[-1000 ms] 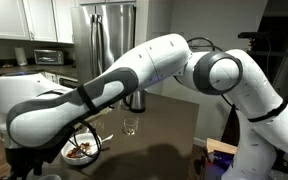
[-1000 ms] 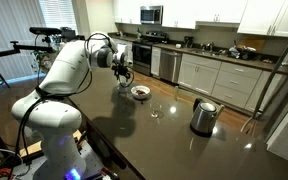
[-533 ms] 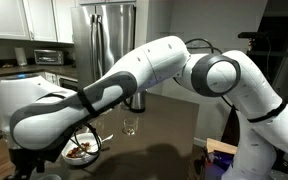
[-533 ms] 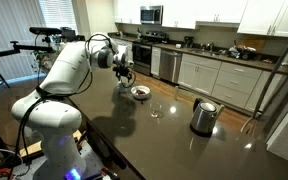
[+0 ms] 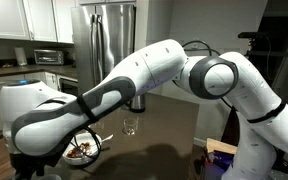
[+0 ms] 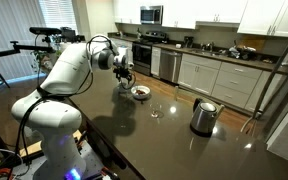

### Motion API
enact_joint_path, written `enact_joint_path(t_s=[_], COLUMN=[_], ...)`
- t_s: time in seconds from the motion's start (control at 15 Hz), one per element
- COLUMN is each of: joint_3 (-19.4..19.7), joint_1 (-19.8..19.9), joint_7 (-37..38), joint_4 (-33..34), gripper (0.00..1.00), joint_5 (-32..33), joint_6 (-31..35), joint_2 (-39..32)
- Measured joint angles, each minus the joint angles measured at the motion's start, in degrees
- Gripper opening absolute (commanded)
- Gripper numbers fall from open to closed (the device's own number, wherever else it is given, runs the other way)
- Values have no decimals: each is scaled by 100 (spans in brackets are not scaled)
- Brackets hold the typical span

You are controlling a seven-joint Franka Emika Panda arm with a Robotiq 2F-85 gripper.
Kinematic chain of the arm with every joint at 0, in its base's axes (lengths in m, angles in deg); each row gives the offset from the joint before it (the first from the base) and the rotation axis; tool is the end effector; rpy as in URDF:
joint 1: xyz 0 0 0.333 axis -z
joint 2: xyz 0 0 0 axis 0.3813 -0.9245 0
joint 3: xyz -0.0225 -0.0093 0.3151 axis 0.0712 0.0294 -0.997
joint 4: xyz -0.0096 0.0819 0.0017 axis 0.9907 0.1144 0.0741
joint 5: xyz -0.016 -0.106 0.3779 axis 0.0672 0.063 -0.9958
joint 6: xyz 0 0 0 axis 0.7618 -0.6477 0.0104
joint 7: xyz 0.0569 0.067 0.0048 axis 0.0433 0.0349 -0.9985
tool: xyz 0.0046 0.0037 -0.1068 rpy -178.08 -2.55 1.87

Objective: Move the white mug backwards, pour the contents in the mug into the white bowl

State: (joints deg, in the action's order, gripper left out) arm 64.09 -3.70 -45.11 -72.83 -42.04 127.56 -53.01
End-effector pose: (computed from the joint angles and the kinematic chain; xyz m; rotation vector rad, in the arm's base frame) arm 0.6406 0.4195 0.2719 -2.9265 -0.8523 -0.1395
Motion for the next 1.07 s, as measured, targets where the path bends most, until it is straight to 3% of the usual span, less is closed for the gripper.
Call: enact_joint_path(t_s=[1.07], joint_3=[-66], joint_1=[8], joint_7=[0], joint_4=[-8], gripper=[100], joint_5=[0], joint_6=[-383], joint_2=[-128])
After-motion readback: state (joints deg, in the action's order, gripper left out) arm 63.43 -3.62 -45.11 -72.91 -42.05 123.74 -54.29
